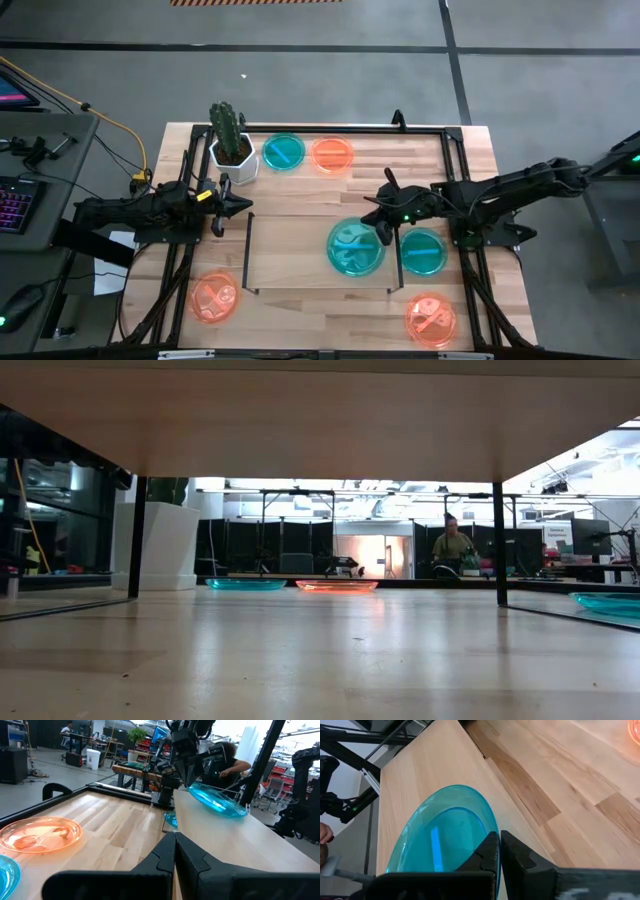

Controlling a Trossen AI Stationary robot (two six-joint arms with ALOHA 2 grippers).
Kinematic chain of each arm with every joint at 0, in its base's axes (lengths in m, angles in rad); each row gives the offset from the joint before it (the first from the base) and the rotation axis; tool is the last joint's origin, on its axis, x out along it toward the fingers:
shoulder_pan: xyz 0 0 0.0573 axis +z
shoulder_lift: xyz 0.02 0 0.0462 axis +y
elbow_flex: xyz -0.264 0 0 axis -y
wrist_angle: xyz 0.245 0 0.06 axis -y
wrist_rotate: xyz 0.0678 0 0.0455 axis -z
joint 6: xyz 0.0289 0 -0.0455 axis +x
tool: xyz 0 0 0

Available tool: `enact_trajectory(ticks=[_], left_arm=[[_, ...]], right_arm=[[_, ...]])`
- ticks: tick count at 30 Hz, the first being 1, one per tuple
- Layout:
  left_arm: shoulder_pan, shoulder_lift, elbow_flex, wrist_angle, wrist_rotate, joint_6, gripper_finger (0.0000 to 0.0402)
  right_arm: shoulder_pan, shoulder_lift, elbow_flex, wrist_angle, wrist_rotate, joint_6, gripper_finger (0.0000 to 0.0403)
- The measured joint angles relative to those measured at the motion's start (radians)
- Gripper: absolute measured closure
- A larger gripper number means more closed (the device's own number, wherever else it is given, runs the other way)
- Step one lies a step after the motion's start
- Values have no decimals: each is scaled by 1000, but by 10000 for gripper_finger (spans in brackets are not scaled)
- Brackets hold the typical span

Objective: Place and stack plates onto a shelf
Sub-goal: Put the top right blue transparent plate on the shelf, then put the bottom left orange transparent plate on the shelf

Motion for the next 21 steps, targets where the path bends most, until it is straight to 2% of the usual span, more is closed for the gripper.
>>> enact_trajectory(ticks=[4,10,15,21], left_arm=[[0,0,0,0,0,0,402],[0,0,0,0,0,0,401],[0,0,0,0,0,0,402],[0,0,0,0,0,0,402]], right_arm=[[0,0,0,0,-3,-7,383],[-4,0,0,0,26,-62,310],[-4,-1,41,-1,87,-200,252],[-4,-2,149,-1,229,-420,218]])
